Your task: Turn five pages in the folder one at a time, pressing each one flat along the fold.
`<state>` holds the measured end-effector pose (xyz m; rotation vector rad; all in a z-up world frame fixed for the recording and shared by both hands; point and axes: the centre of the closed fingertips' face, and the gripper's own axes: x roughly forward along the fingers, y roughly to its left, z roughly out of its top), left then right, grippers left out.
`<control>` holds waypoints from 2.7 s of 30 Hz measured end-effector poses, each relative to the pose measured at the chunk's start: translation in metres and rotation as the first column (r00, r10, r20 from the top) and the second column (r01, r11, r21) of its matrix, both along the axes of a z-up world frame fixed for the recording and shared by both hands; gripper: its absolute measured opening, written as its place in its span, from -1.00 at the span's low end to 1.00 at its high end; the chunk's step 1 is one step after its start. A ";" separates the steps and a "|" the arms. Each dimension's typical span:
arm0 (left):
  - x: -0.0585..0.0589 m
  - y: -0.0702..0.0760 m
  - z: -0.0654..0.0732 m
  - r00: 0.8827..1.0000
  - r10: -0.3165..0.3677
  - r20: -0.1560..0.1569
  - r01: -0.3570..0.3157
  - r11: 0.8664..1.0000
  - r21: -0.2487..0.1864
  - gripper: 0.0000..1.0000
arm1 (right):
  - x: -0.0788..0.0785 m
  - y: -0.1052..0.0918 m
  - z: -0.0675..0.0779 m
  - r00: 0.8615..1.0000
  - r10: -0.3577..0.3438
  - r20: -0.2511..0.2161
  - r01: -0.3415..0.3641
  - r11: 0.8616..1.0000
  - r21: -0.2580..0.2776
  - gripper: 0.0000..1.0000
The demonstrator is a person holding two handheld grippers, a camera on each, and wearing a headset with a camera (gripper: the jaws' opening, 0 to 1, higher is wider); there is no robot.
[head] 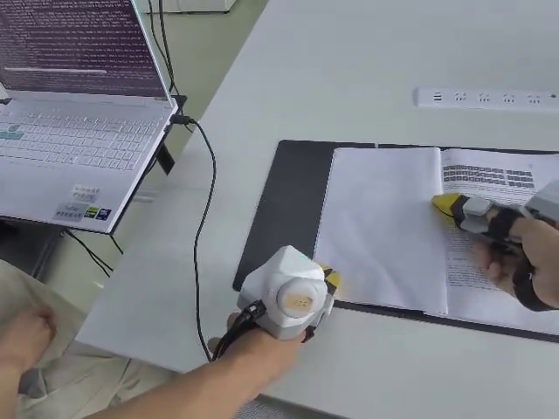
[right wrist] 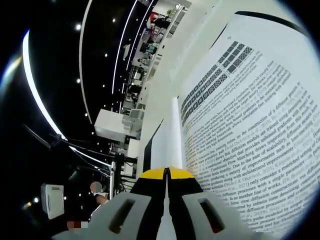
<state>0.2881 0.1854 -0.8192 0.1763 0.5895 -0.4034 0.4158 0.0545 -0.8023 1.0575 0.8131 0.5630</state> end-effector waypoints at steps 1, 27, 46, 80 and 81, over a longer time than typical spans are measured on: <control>0.000 0.000 0.000 1.000 -0.001 0.000 0.001 1.000 0.001 -0.95 | -0.002 0.000 0.000 1.000 0.000 -0.003 0.000 1.000 0.003 -1.00; 0.001 0.000 0.000 1.000 -0.006 0.003 0.006 1.000 0.016 -0.95 | -0.056 0.005 -0.001 0.991 0.135 -0.021 -0.135 0.991 0.020 -1.00; 0.002 0.000 -0.001 1.000 -0.001 0.002 0.001 1.000 0.019 -0.96 | -0.105 0.006 0.002 0.973 0.225 -0.040 -0.224 0.974 0.032 -1.00; 0.000 0.001 0.000 1.000 0.012 0.002 -0.012 1.000 0.027 -0.96 | -0.185 0.012 -0.006 0.927 0.365 -0.087 -0.360 0.930 0.067 -1.00; 0.000 0.001 0.000 1.000 0.012 0.002 -0.012 1.000 0.028 -0.96 | -0.187 0.011 -0.008 0.927 0.363 -0.093 -0.357 0.931 0.077 -1.00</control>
